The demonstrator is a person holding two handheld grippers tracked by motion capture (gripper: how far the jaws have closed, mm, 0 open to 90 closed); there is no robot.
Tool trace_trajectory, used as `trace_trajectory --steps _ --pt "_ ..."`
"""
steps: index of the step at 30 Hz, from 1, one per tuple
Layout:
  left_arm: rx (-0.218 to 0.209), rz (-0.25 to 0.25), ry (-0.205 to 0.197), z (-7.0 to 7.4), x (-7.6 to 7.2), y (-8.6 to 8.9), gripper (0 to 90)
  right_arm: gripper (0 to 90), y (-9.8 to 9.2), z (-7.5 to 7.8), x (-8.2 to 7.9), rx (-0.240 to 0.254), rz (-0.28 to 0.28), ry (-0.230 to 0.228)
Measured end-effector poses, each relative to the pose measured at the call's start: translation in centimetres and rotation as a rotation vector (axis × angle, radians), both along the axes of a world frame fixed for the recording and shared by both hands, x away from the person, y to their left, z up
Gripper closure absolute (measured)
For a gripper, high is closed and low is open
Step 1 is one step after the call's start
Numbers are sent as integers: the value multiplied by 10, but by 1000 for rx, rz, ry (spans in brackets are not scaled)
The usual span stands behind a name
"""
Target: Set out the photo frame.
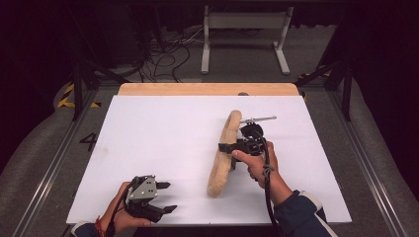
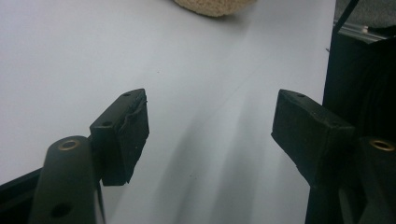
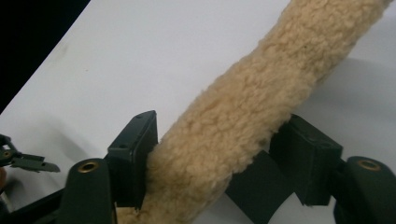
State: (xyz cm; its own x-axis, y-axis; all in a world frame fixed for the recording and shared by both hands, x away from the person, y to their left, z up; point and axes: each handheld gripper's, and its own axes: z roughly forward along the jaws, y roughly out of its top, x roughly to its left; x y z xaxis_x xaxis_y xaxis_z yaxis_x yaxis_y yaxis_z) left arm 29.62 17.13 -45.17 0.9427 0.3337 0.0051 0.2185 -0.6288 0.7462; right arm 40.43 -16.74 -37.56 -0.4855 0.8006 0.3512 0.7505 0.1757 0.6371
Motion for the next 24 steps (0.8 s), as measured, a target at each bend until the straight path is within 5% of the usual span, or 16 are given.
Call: trace_trajectory --steps 8,17,24 --pt "2 -11 2 0 1 -3 273 543 -1 8 1 -40 98 0" --pt "3 -17 14 -2 1 -4 270 490 9 12 11 -135 120 13" --pt "12 -27 50 -7 3 -11 270 583 13 13 17 -186 164 25"
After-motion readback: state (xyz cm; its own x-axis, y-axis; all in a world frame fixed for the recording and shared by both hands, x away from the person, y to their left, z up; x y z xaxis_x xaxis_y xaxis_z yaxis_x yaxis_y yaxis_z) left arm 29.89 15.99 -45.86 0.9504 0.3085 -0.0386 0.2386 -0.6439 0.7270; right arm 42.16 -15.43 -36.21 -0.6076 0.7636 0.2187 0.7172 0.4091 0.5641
